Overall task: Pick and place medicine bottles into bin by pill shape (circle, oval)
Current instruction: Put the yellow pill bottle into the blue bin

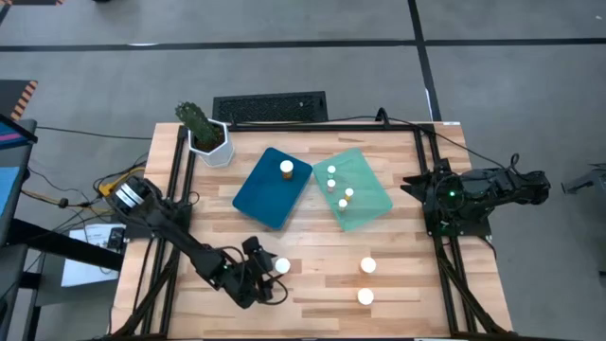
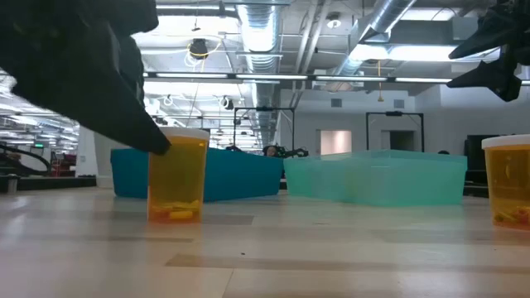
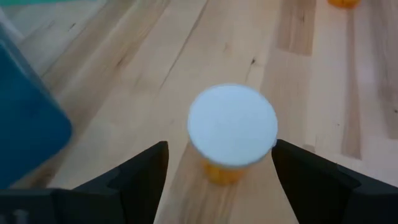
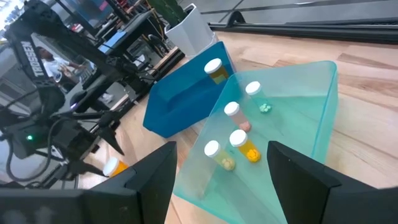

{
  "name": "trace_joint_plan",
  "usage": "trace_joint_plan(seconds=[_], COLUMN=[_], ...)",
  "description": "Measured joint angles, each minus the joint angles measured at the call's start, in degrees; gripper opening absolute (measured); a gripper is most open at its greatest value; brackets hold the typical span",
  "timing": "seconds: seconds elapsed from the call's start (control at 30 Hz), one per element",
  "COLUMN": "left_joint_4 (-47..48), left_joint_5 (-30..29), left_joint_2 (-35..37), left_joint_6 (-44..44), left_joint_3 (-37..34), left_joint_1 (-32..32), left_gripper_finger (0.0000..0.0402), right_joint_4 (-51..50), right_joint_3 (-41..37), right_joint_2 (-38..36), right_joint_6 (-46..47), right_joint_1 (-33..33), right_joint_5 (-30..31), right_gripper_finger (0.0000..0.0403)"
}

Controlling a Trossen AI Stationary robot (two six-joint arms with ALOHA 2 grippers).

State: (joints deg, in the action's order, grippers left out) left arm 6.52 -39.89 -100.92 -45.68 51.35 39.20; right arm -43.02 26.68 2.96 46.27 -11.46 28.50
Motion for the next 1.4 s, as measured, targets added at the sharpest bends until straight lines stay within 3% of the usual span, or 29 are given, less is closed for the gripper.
trace_joint_plan(seconds=[0.2,0.4,0.57,0.73,0.93,1.13,1.4], left_joint_4=[5.5,7.8,13.4,18.7,18.2,17.7,17.2], left_joint_5=[5.1,15.5,21.6,26.8,31.3,36.2,36.7], left_joint_2=[5.3,11.6,14.1,12.6,9.9,6.9,5.0], left_joint_6=[1.6,6.2,16.9,25.4,31.5,32.6,32.8], left_joint_3=[0.0,1.0,5.7,10.8,11.6,11.5,11.5], left_joint_1=[-0.7,-3.5,-6.8,-11.5,-14.8,-15.1,-15.0], left_gripper_finger=[0.028,0.028,0.028,0.028,0.028,0.028,0.028], right_joint_4=[0.0,0.0,0.0,-0.4,-0.9,-1.6,-2.2], right_joint_3=[0.0,0.0,0.0,0.0,0.0,0.0,0.0], right_joint_2=[0.0,0.0,0.0,0.0,0.0,0.0,0.0], right_joint_6=[-0.2,-0.2,-0.2,-0.2,-0.2,-0.2,-0.2], right_joint_1=[0.0,0.0,0.0,0.0,0.0,0.0,0.0], right_joint_5=[0.0,0.0,0.0,0.0,-0.1,-0.2,-0.2], right_gripper_finger=[0.026,0.026,0.026,0.026,0.026,0.026,0.026])
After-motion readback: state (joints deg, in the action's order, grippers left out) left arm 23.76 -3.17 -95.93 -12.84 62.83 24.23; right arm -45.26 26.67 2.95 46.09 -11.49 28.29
